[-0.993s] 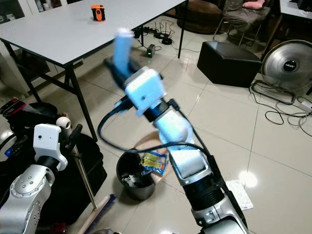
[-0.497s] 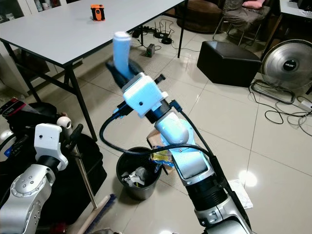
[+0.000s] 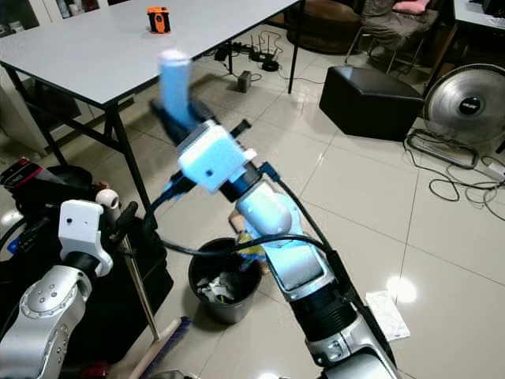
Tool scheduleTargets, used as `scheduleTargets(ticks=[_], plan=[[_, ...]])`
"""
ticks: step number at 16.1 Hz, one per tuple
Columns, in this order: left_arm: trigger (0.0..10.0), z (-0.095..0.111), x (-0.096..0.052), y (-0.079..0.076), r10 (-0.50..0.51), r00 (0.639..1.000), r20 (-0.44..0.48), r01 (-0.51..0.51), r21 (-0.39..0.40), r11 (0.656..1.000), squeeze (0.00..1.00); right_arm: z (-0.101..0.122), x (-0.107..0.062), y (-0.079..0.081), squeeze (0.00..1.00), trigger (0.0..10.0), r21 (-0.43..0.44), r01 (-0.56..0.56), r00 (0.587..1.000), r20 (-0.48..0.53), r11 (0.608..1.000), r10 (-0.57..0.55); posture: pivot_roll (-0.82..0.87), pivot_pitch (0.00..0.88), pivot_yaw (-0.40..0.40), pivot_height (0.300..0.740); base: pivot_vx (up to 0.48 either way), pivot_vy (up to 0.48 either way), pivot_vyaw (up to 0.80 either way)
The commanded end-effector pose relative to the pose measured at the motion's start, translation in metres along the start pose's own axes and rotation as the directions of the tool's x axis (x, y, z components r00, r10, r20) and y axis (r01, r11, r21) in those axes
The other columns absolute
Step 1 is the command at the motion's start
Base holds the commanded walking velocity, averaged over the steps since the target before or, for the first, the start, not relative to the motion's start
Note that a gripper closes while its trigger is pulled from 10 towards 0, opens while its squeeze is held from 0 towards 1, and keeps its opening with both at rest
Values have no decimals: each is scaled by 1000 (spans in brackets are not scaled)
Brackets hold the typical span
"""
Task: Sweep floor
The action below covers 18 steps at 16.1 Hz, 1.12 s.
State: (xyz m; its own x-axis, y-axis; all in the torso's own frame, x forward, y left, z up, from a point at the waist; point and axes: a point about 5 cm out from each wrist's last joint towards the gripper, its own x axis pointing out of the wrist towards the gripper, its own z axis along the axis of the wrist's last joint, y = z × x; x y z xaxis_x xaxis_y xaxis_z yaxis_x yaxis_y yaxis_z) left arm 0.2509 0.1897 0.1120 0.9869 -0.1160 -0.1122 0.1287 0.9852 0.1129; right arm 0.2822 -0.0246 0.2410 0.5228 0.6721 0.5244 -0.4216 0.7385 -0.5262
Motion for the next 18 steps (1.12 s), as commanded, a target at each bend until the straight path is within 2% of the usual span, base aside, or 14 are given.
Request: scheduleTargets(ticks=[1, 3, 6, 8, 9, 11, 13, 16, 18], plan=[[10000, 11, 1, -2, -11, 999, 40, 11, 10, 1000, 0, 9, 5, -3, 0, 10000, -36, -8, 998, 56, 999, 10, -4, 6, 4, 740, 0, 0, 0], [10000, 11, 1, -3, -13, 999, 38, 13, 7, 1000, 0, 1, 4, -14, 0, 10000, 4, 113, 994, -9, 994, -113, -5, 9, 2, 740, 0, 0, 0], [10000, 10, 0, -3, -12, 999, 35, 12, 5, 1000, 0, -3, 5, -23, 0, 10000, 11, 190, 981, -42, 982, -189, -2, 16, -1, 740, 0, 0, 0], [10000, 10, -1, -3, -10, 999, 33, 10, 5, 1000, 0, -2, 7, -21, 0, 10000, -29, 151, 988, -27, 988, -151, -3, 18, -2, 740, 0, 0, 0], [10000, 10, -1, -3, -8, 999, 32, 8, 5, 1000, 0, 1, 8, -15, 0, 10000, -80, 97, 995, -6, 992, -98, -3, 18, -2, 740, 0, 0, 0], [10000, 10, -1, -3, -7, 999, 32, 7, 5, 1000, 0, 2, 8, -12, 0, 10000, -94, 81, 997, 3, 992, -81, -2, 19, -4, 740, 0, 0, 0], [10000, 10, -1, -3, -5, 1000, 31, 5, 4, 1000, 0, 0, 10, -14, 0, 10000, -53, 128, 992, -9, 990, -128, -2, 19, -4, 740, 0, 0, 0], [10000, 10, -1, -2, -4, 1000, 31, 4, 4, 1000, 0, 4, 15, -14, 0, 10000, -32, 131, 991, 21, 991, -130, 2, 19, -6, 740, 0, 0, 0], [10000, 11, 0, -2, -3, 999, 33, 3, 4, 1000, 0, 11, 20, -1, 0, 10000, -8, 33, 996, 84, 999, -32, 2, 19, -4, 740, 0, 0, 0]])
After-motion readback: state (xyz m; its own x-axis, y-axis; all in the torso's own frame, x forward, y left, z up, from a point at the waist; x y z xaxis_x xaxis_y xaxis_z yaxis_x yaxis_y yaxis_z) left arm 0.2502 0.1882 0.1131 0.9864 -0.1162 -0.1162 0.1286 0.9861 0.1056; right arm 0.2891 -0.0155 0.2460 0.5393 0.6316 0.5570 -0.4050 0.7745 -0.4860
